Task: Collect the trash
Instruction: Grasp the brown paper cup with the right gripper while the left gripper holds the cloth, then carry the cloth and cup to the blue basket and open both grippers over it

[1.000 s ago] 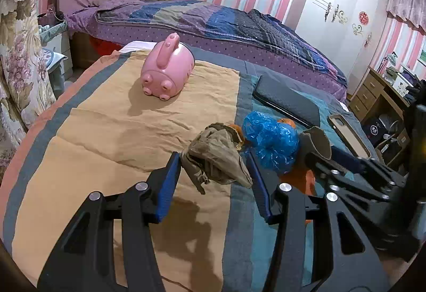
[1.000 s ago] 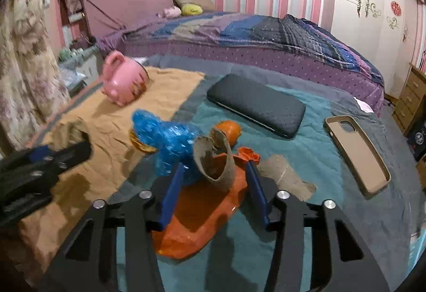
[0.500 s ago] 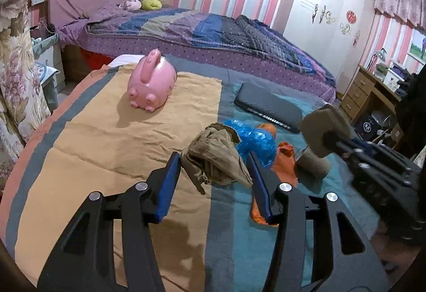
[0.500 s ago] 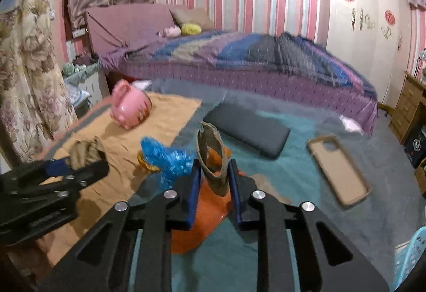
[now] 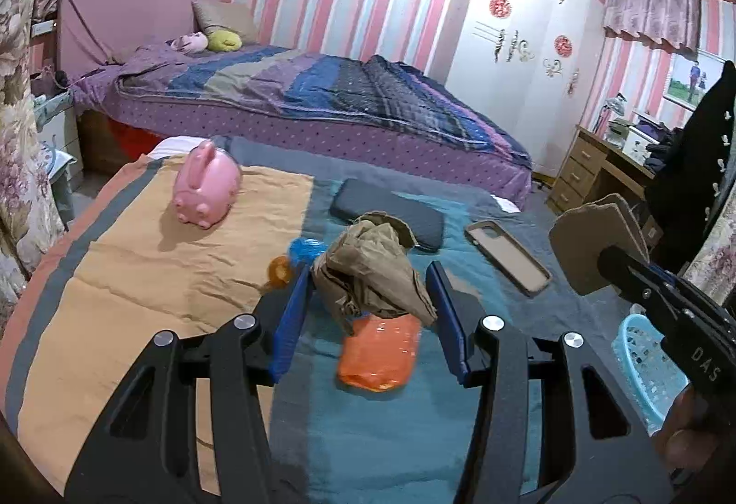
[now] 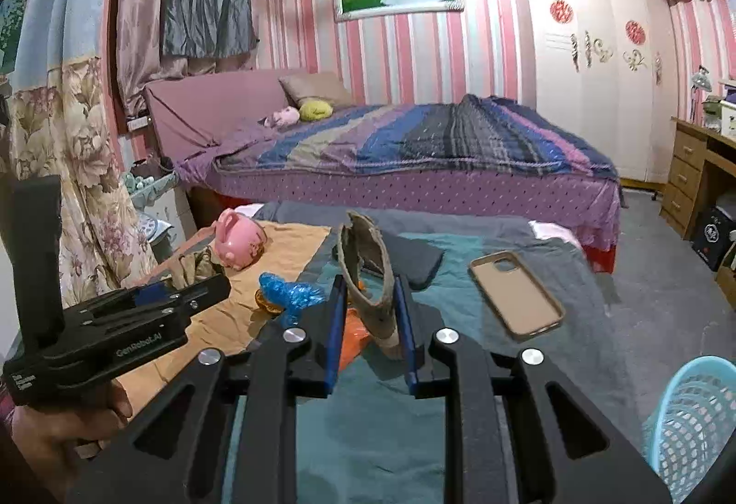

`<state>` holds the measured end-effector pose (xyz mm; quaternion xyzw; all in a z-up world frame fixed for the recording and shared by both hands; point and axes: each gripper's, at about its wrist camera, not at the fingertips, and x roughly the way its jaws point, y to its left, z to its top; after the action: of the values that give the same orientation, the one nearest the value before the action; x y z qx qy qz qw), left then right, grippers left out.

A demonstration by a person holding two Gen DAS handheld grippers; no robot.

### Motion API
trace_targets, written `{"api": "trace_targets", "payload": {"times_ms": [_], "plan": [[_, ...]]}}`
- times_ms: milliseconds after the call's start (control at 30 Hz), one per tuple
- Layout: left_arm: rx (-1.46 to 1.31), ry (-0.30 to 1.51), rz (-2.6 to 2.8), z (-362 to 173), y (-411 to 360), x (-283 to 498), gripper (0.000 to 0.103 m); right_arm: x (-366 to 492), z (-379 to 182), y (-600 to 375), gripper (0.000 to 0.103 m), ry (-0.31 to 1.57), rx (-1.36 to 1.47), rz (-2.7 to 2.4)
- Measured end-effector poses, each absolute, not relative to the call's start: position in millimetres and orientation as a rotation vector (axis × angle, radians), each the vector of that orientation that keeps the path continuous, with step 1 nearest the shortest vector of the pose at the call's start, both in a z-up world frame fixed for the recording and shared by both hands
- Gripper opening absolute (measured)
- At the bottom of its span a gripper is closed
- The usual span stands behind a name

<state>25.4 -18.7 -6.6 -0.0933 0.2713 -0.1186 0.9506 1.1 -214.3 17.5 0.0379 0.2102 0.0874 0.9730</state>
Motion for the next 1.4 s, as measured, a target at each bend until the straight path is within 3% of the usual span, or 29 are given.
{"api": "trace_targets", "payload": {"times_ms": [1400], "plan": [[-0.129,0.497,-0.463,7.8,-114.9,-10.6,0.050,-77.9,21.4,-333.2,0.021,0.372,0.142,-0.105]]}}
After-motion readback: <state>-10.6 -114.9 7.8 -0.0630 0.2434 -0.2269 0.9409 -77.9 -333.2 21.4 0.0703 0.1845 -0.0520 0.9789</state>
